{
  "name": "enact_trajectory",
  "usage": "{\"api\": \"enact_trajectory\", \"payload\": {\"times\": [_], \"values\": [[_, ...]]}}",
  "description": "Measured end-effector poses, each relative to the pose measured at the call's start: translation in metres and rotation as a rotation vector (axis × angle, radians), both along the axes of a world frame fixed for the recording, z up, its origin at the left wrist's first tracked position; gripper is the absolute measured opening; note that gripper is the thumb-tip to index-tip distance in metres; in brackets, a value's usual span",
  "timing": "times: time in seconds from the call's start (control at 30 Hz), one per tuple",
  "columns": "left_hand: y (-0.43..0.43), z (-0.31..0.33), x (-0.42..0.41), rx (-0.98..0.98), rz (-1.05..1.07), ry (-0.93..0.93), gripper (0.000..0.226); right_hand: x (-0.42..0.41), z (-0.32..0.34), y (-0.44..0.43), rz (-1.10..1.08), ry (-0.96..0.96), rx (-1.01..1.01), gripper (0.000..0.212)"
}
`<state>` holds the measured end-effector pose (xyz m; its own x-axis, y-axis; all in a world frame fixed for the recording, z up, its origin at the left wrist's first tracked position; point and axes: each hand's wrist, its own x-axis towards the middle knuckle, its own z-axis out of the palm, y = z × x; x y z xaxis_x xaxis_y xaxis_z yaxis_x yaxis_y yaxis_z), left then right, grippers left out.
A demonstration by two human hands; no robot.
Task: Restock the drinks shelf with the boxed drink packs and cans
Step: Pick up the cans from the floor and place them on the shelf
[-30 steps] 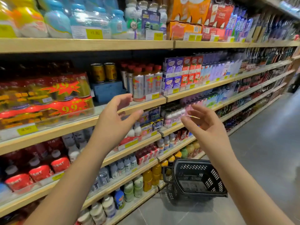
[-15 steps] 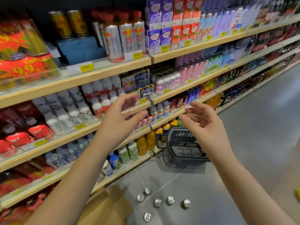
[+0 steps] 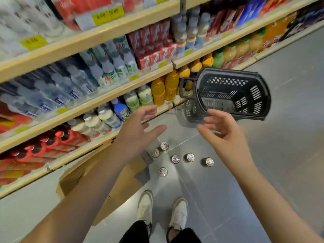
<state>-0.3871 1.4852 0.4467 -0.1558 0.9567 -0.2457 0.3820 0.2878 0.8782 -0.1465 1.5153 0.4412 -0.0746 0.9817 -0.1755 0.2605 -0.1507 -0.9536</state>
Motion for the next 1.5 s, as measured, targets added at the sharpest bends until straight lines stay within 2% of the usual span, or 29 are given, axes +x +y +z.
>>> {"api": "enact_trajectory", "payload": {"times": [0.2,0.4,0.53,0.63,0.77,0.93,1.2,1.5], "values": [[-0.009,-0.220,-0.012,-0.118,0.034,0.017,0.059,-0.013,-0.207,0.004,0.024,-0.032,-0.134,0.043],[0.000,-0.422,-0.025,-0.152,-0.010,0.113,0.064,-0.023,-0.409,0.016,0.127,-0.107,-0.165,0.046],[0.004,-0.523,-0.028,-0.176,-0.033,0.184,0.069,-0.023,-0.510,0.020,0.193,-0.171,-0.151,0.051],[0.003,-0.576,-0.026,-0.168,0.007,0.210,0.070,-0.017,-0.568,0.015,0.198,-0.227,-0.120,0.054],[-0.002,-0.619,-0.020,-0.150,0.027,0.239,0.070,-0.007,-0.617,-0.002,0.181,-0.286,-0.101,0.055],[-0.008,-0.648,-0.019,-0.194,-0.014,0.284,0.071,-0.004,-0.646,-0.019,0.215,-0.361,-0.047,0.063],[-0.013,-0.656,-0.017,-0.236,-0.077,0.293,0.073,-0.004,-0.660,-0.034,0.296,-0.444,-0.065,0.073],[-0.014,-0.663,-0.016,-0.247,-0.068,0.313,0.077,-0.005,-0.674,-0.036,0.274,-0.514,-0.115,0.082]]}}
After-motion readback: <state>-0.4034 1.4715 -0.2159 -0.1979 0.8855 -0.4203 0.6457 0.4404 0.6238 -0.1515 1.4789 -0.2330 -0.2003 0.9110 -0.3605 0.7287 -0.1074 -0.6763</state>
